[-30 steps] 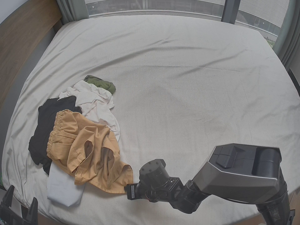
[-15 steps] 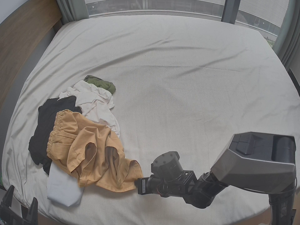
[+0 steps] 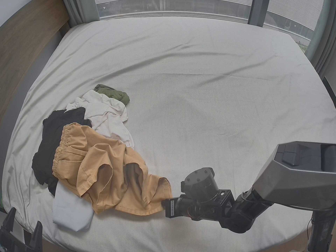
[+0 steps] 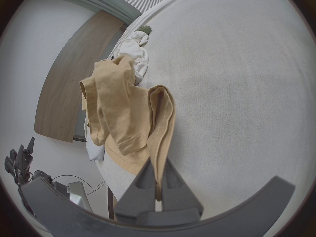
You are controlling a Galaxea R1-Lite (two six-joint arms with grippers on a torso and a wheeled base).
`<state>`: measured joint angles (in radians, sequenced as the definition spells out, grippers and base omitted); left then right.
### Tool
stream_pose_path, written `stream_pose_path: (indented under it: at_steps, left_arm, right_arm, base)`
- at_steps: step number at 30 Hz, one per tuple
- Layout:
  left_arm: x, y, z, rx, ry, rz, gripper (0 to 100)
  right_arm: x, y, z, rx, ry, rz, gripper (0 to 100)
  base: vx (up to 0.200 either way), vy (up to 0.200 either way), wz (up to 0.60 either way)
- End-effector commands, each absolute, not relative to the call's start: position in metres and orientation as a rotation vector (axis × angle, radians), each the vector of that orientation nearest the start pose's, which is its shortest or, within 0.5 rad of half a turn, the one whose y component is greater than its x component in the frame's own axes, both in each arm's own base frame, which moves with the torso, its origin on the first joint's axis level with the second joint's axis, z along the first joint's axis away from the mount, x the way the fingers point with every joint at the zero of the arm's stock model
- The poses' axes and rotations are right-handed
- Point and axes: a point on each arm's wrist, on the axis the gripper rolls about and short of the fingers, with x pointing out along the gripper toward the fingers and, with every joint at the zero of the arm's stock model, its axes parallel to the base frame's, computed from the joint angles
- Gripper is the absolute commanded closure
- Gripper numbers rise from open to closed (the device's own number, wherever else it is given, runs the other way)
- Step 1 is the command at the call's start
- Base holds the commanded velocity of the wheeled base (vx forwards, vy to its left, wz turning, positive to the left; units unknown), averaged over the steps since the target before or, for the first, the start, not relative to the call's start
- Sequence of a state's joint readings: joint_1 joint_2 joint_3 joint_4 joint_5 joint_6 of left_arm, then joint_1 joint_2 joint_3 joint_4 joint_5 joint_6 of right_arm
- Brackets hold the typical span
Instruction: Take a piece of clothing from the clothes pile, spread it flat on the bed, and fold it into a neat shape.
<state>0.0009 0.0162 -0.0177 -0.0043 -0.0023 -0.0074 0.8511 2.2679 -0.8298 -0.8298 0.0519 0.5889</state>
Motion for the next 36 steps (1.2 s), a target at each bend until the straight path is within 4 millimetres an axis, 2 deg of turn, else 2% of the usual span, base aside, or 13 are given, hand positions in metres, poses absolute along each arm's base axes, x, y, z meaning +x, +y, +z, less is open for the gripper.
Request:
stream_pose_path:
  at_steps: [1,4,11,21,22,36]
  left_arm:
    - [-0.023,0.0,0.076,-0.008,-0.005,-0.002,0]
    - [-0.023,0.0,0.076,-0.008,-0.005,0.0,0]
    - [-0.023,0.0,0.076,-0.008,-0.005,-0.002,0]
    - [-0.023,0.0,0.076,-0.008,-0.005,-0.002,0]
    - [-0.023,0.0,0.076,-0.008,-0.006,-0.002,0]
    - [-0.023,0.0,0.076,-0.008,-0.006,-0.002,0]
  right_arm:
    - [0.242,0.27,0.011,0.294,0.788,0.662,100]
    - [0.244,0.256,0.01,0.261,0.767,0.65,100]
    - [0.242,0.241,0.013,0.276,0.738,0.633,100]
    - [0.235,0.227,0.015,0.274,0.725,0.618,100]
    - [0.236,0.22,0.013,0.266,0.715,0.608,100]
    - [0.226,0.191,0.016,0.276,0.684,0.574,100]
  base:
    - [0.0,0.0,0.0]
    - [0.0,0.0,0.0]
    - [0.0,0.0,0.0]
    - [0.0,0.0,0.0]
    - [0.0,0.0,0.0]
    - [0.0,0.0,0.0]
